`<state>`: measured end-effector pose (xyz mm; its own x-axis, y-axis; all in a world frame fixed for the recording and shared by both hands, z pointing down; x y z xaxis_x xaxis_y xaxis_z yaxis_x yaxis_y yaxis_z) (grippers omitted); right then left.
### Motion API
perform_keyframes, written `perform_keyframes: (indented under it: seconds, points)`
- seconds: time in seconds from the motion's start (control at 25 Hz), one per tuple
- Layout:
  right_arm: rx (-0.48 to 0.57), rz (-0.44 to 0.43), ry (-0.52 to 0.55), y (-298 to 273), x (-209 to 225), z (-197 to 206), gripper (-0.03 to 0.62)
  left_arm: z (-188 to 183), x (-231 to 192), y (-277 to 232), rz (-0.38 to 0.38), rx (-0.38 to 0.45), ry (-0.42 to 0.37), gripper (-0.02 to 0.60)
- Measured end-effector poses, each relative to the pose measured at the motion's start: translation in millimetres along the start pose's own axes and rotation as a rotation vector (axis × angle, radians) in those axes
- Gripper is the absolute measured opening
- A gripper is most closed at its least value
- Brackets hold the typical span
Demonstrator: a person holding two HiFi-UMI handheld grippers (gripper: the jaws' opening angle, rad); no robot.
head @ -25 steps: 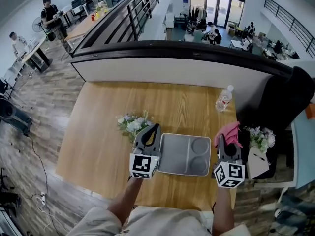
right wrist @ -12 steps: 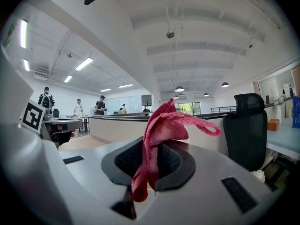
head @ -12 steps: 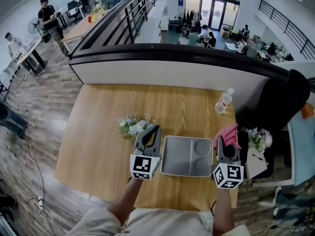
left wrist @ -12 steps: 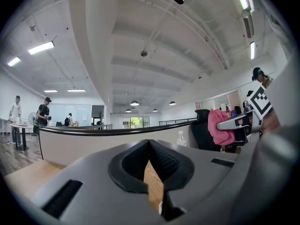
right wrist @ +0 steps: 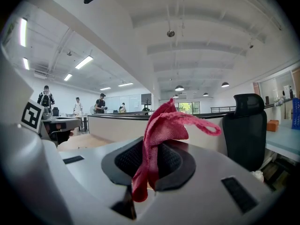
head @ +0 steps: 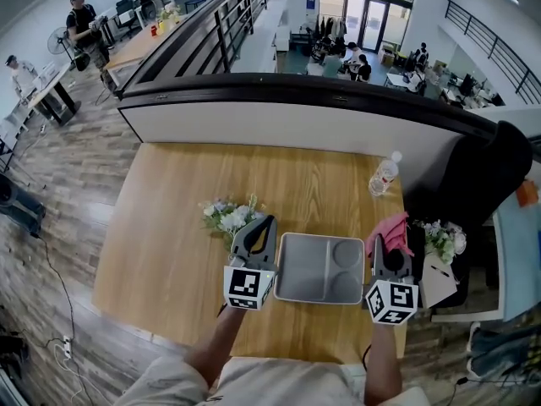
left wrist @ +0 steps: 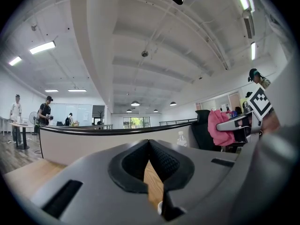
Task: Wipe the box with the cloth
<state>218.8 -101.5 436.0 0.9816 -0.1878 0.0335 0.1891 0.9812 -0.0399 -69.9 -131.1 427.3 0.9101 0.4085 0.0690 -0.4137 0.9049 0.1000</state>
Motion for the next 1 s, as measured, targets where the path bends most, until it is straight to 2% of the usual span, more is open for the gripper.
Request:
perform_keyframes:
  seconds: [0.36, 1.0]
  points:
    - [-0.022, -0.011, 0.036, -4, -2, 2, 0.077, 1, 0, 1, -0.006, 0.001, 0.006, 0.014]
    - [-0.119, -0.064, 0.114, -18, -9, 25, 0.077, 14, 3, 1, 0.002, -0.028, 0.018, 0.014]
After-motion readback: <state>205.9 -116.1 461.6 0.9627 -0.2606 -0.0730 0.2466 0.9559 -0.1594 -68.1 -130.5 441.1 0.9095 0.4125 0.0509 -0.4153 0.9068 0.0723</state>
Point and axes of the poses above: the fingertips, and each gripper's own axes: y backward along the fingers, x to its right, z out of its underside, the point moved 5 cm from there along y, backward along the fingers, and after that the axes turned 8 degrees about x, right-handed, at the moved point
